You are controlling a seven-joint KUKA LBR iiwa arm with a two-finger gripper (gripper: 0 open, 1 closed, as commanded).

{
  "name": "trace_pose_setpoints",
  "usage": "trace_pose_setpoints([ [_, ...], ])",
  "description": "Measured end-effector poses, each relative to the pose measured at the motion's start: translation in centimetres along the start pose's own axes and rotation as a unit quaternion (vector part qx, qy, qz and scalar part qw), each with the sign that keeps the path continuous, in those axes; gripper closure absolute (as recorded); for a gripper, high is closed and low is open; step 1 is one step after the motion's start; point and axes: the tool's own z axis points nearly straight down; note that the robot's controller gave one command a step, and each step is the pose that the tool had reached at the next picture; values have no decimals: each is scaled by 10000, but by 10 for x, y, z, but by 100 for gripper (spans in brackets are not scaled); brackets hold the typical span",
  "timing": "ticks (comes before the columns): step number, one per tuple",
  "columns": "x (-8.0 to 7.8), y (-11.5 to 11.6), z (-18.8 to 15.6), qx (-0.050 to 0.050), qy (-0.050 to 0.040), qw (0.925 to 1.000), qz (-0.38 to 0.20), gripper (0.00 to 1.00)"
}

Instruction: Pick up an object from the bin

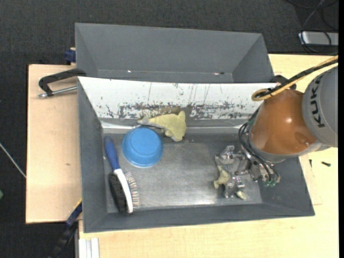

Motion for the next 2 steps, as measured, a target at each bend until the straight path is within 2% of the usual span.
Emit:
trace_pose_setpoints([
  [1,-12,-8,-95,8,42,9997,240,100],
  [2,-10,-7,-90,-4,92,9997,240,100],
])
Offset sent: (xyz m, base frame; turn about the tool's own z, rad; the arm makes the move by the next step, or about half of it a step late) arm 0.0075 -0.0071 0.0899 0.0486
